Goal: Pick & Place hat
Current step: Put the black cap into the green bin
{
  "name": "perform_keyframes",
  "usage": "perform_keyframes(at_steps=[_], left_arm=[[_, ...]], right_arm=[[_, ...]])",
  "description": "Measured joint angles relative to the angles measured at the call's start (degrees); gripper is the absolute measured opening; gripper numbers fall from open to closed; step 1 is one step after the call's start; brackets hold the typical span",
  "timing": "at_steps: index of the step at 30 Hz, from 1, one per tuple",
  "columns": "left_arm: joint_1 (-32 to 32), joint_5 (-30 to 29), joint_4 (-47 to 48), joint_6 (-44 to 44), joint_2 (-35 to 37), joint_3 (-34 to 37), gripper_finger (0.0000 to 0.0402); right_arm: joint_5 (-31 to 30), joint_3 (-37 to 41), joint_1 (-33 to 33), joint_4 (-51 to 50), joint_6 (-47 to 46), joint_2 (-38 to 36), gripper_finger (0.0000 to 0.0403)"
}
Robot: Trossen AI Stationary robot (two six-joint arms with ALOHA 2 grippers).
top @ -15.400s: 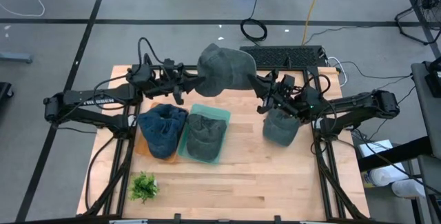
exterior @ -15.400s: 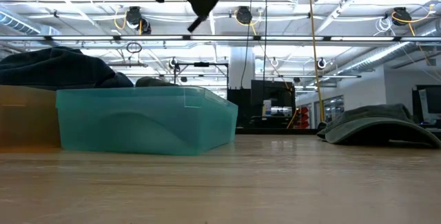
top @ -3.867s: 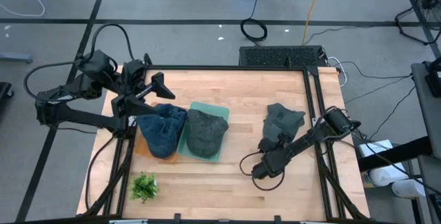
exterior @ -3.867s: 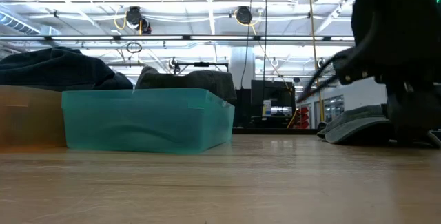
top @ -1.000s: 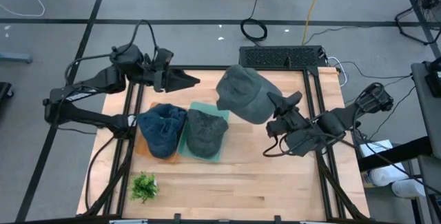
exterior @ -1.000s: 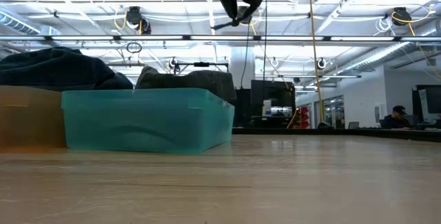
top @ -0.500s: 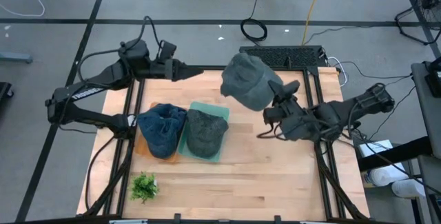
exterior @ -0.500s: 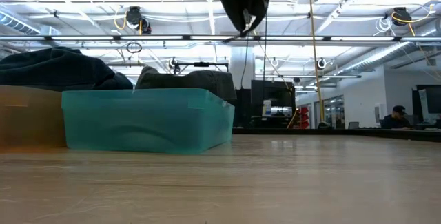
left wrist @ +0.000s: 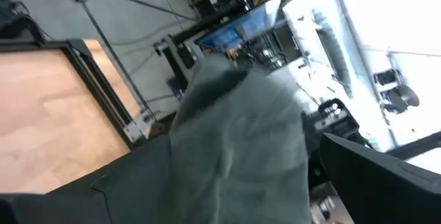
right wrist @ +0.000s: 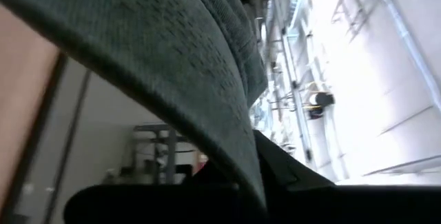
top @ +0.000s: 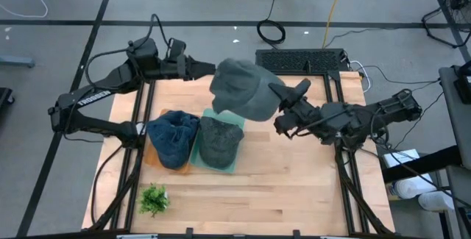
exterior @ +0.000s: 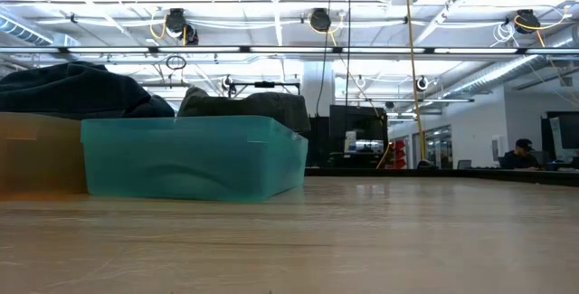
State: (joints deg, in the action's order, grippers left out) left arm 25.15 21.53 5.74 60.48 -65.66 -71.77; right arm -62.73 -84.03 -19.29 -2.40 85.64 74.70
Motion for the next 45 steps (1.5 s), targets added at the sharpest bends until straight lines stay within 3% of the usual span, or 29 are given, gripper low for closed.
perform_keyframes(at_steps=[6,16,27,30,45], left_arm=[[-0.02,4.00,0.04,-0.12,-0.01,0.00,0.0379],[-0.63,7.53,0.07,-1.35,-0.01,0.00,0.0378],[-3.27,6.37,0.13,-2.47,-0.91,0.07,0.0374],[-3.86,6.20,-0.17,-2.98,-0.73,0.07,0.0348],[-4.13,7.49,-0.28,-1.19,-0.80,0.07,0.0144]], right_arm=[[0.43,0.02,-1.57,8.98,9.98,0.20,0.0000],[1.46,0.02,-2.20,9.51,9.73,0.69,0.0000],[1.46,0.02,-2.20,11.37,10.00,2.53,0.0000],[1.39,0.02,-2.20,11.21,10.00,2.87,0.0000],[1.35,0.02,-2.20,11.21,11.22,3.06,0.0000]])
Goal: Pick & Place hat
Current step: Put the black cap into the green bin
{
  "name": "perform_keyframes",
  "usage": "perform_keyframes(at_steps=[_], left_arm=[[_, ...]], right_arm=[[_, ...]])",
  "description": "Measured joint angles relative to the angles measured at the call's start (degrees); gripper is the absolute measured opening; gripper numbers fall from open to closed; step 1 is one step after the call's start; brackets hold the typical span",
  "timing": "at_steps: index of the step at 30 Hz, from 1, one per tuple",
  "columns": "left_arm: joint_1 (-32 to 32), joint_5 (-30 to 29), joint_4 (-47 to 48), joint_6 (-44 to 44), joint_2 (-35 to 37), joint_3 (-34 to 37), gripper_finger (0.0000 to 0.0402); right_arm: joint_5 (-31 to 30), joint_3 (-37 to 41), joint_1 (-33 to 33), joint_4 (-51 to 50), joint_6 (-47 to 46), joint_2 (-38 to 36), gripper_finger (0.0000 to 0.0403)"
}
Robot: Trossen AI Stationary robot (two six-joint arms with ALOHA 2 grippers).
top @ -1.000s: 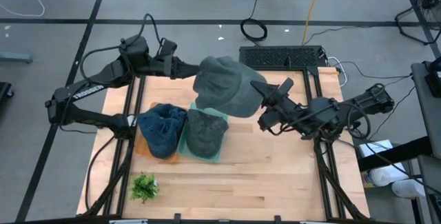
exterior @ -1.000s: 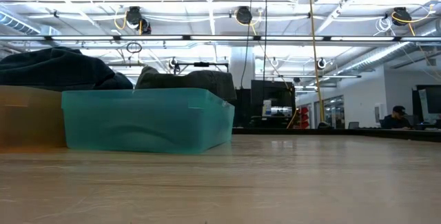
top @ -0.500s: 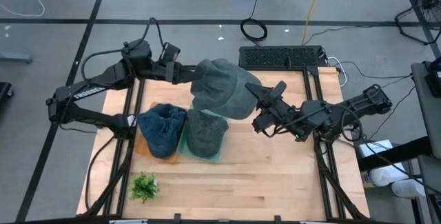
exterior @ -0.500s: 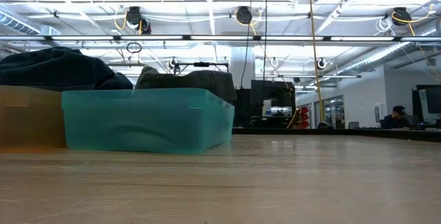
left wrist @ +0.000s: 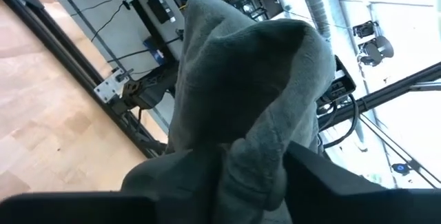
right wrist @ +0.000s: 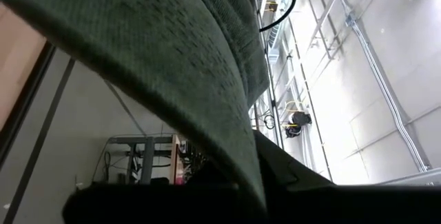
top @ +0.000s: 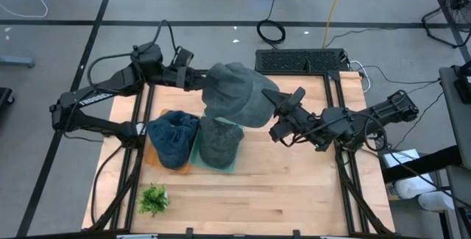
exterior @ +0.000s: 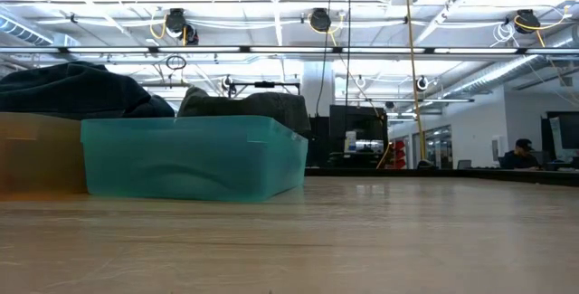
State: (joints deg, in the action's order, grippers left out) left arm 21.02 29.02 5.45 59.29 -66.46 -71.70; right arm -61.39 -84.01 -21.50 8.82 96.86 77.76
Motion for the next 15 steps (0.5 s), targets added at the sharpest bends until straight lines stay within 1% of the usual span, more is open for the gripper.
perform_keyframes(at_steps=[4,7,8,9,13,15], left_arm=[[0.07,2.48,-3.54,0.20,0.00,0.00,0.0087],[0.05,4.44,-6.57,0.18,0.04,-0.02,0.0032],[0.05,4.65,-7.13,0.19,0.04,-0.02,0.0020],[0.07,4.68,-7.50,0.39,0.04,-0.02,0.0015],[0.07,6.67,-9.64,2.64,0.04,-0.02,0.0022],[0.07,7.48,-10.82,3.52,0.04,-0.02,0.0016]], right_arm=[[0.02,0.00,0.00,0.00,0.08,0.00,0.0003],[0.00,0.00,0.00,0.00,-0.03,0.00,0.0007],[0.02,0.00,0.00,0.00,-0.07,0.00,0.0008],[0.04,0.00,0.00,0.00,-0.11,0.00,0.0008],[0.73,0.00,0.00,-0.17,-2.01,-0.02,0.0010],[1.45,0.00,0.00,-0.23,-3.78,-0.09,0.0013]])
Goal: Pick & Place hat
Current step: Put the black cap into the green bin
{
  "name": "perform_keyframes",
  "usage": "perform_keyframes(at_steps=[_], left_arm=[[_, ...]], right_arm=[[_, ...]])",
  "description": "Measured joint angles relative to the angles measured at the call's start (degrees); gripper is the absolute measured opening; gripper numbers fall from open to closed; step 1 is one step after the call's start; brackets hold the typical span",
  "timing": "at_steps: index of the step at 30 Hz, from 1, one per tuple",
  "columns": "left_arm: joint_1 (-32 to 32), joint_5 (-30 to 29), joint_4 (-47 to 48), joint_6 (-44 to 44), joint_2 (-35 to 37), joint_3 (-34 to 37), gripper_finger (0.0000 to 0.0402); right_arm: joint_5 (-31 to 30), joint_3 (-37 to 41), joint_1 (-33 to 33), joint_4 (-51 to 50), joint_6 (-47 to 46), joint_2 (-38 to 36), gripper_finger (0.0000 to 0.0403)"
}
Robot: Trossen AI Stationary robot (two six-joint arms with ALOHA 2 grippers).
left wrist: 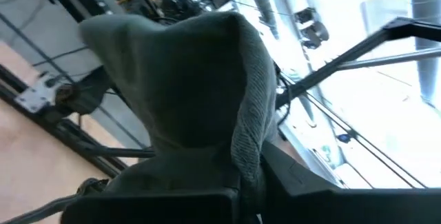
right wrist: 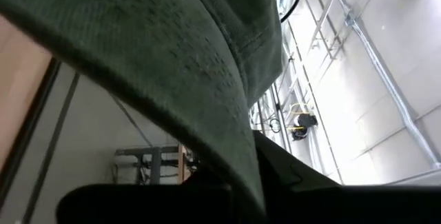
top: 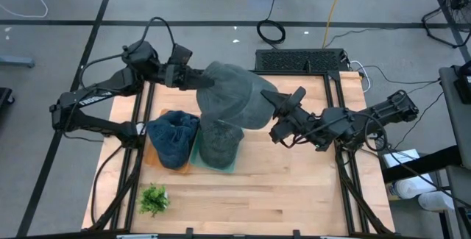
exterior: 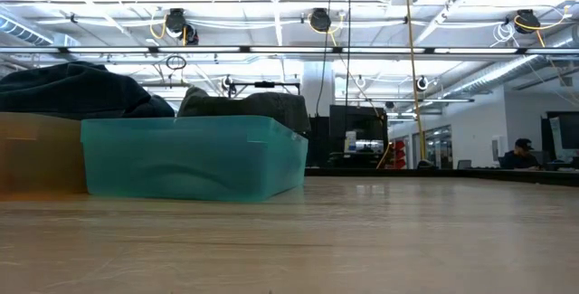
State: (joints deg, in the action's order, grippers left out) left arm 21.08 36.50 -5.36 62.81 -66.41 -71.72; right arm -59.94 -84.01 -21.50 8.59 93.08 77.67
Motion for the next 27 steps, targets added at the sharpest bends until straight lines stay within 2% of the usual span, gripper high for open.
perform_keyframes(at_steps=[8,15,20,23,27], left_arm=[[1.03,5.64,-5.35,1.24,0.81,-0.04,0.0015],[3.04,10.72,-5.45,2.49,2.77,-0.04,0.0015],[4.38,13.83,-5.45,0.50,4.45,-0.04,0.0015],[5.03,14.59,-5.40,-3.77,5.77,-0.04,0.0015],[5.31,14.82,-5.42,-11.18,8.03,-0.04,0.0015]], right_arm=[[-0.33,0.00,0.00,-0.18,-13.14,-0.04,0.0066],[-5.15,0.00,-0.02,-1.06,-35.38,-0.08,0.0130],[-6.38,0.00,-0.36,-3.70,-51.87,-0.11,0.0156],[-5.04,0.00,-0.44,-3.85,-63.72,-0.11,0.0161],[3.97,0.00,-0.34,-6.38,-79.72,-0.15,0.0161]])
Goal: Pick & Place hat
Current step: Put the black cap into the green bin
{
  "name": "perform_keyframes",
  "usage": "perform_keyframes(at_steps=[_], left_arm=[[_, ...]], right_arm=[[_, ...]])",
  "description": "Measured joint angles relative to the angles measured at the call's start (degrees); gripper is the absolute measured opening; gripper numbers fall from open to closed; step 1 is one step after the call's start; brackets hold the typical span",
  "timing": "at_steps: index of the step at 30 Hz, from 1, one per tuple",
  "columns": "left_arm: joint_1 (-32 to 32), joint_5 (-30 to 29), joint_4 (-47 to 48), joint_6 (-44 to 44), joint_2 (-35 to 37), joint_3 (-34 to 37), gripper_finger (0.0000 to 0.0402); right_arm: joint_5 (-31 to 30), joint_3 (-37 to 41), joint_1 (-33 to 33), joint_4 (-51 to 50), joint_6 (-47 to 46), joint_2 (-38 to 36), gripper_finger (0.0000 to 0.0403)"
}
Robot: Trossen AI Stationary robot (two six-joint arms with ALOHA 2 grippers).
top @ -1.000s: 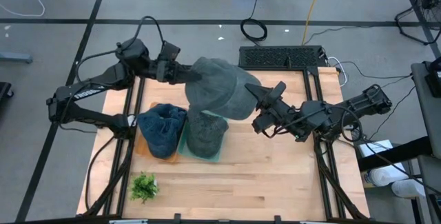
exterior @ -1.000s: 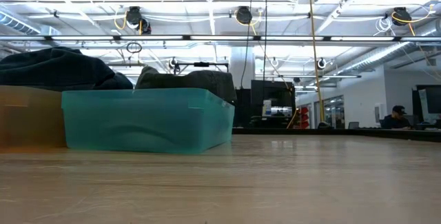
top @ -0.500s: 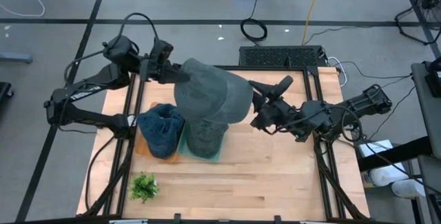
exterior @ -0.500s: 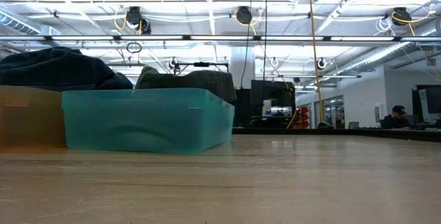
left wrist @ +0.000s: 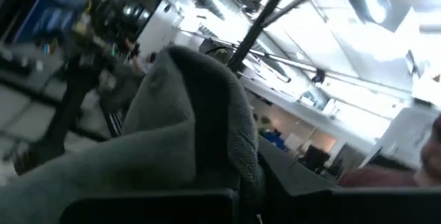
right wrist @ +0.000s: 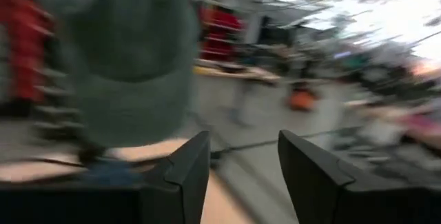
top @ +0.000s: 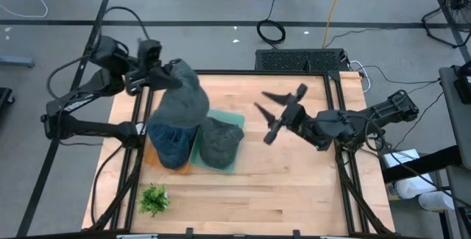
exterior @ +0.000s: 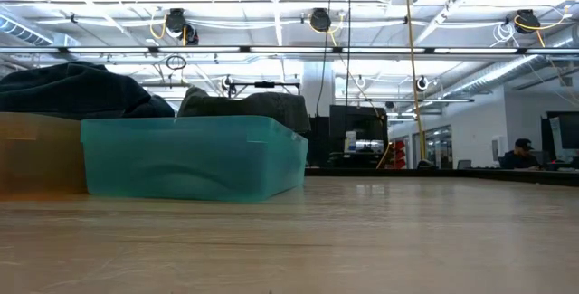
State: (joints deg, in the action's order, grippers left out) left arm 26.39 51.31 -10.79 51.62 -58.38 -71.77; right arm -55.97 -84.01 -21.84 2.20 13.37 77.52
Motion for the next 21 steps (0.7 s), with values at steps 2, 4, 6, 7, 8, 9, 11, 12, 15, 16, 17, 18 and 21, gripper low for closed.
perform_keyframes(at_steps=[2,4,6,7,8,9,11,12,15,16,17,18,21], left_arm=[[0.00,0.75,-0.01,-3.82,1.19,0.00,0.0015],[0.00,2.37,0.03,-6.78,2.25,0.00,0.0015],[0.00,4.29,0.09,-7.65,2.97,0.00,0.0015],[0.00,5.40,0.09,-7.49,3.18,0.00,0.0015],[0.00,6.61,0.12,-6.78,3.30,0.00,0.0015],[0.00,8.14,0.18,-5.92,3.36,0.00,0.0015],[0.00,11.25,0.57,-4.07,3.34,0.00,0.0015],[-0.04,12.72,1.24,-3.14,3.36,0.00,0.0015],[-0.15,15.65,6.36,-3.03,3.34,0.00,0.0015],[-0.13,16.25,8.74,-4.15,3.32,0.00,0.0015],[-0.13,16.31,11.03,-5.86,3.35,0.00,0.0015],[-0.11,16.27,13.37,-8.07,3.48,0.00,0.0015],[-0.12,14.61,20.62,-17.38,4.34,0.00,0.0015]], right_arm=[[5.98,0.00,0.39,-1.42,-6.52,0.00,0.0159],[13.71,0.00,1.17,-3.35,-12.68,0.00,0.0158],[23.74,0.00,2.49,-6.36,-18.39,0.00,0.0158],[29.04,0.00,3.27,-7.97,-20.79,0.04,0.0159],[34.68,0.00,4.02,-9.65,-22.67,0.07,0.0159],[39.97,0.00,4.79,-11.16,-24.15,0.09,0.0160],[48.50,0.00,6.07,-13.29,-25.12,0.30,0.0160],[51.31,0.00,6.52,-13.96,-24.98,0.41,0.0159],[52.91,0.04,7.03,-15.64,-22.80,0.55,0.0156],[52.39,0.04,7.34,-15.80,-21.09,0.55,0.0156],[51.03,0.04,7.70,-15.92,-18.78,0.53,0.0156],[49.18,0.04,8.05,-15.90,-16.35,0.52,0.0156],[40.28,0.04,9.13,-15.51,-11.05,0.52,0.0155]])
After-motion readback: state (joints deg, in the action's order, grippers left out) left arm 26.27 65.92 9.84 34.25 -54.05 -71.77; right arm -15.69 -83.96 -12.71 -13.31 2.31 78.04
